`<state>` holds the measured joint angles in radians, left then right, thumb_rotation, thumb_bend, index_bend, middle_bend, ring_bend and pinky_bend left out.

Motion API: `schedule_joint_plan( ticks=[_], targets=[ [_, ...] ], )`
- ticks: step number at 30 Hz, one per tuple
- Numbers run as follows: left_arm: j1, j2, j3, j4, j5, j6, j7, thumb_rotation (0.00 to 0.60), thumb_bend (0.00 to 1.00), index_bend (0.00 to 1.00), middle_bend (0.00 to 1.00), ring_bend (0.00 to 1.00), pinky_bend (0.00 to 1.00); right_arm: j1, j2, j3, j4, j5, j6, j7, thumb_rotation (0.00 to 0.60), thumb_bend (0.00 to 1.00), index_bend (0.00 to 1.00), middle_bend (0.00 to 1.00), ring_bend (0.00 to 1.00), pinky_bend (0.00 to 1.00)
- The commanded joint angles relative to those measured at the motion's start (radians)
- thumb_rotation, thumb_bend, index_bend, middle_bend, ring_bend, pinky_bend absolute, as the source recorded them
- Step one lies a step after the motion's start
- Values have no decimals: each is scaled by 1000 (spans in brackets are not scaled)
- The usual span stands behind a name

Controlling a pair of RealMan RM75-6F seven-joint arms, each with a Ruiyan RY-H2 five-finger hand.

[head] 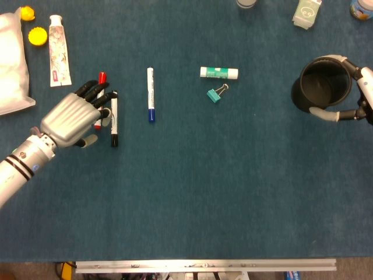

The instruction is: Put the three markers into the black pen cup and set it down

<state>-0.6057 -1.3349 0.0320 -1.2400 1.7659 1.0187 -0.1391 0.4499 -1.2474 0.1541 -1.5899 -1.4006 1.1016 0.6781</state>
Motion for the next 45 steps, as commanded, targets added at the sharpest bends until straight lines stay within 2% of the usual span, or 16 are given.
schedule_joint_plan(
  ticks=[1, 8, 25, 35, 45],
  targets=[
    [-24, -39, 23, 58, 37, 23, -20, 600, 228, 474, 157, 25, 86, -3, 2, -1, 2, 2, 0, 4, 600, 167, 352, 355, 276, 288],
    [-50, -100, 71, 168, 103, 72, -49, 600, 228, 422, 138, 24, 86, -11, 8, -5, 8, 3, -1, 7, 600, 167, 352, 355, 276, 288],
    [-98, -216, 149, 400, 184, 161, -67, 600, 228, 444, 138, 24, 86, -26, 5, -7, 19, 13, -6, 11, 600, 166, 352, 355, 276, 288],
    [-113, -254, 180, 475, 189, 181, -85, 600, 228, 447, 138, 24, 86, -31, 5, -2, 25, 21, -7, 12, 600, 166, 352, 355, 276, 289],
    [-118, -248, 203, 505, 179, 196, -102, 600, 228, 455, 139, 24, 86, -32, 0, 4, 28, 26, -11, 12, 600, 166, 352, 355, 276, 293]
  ],
)
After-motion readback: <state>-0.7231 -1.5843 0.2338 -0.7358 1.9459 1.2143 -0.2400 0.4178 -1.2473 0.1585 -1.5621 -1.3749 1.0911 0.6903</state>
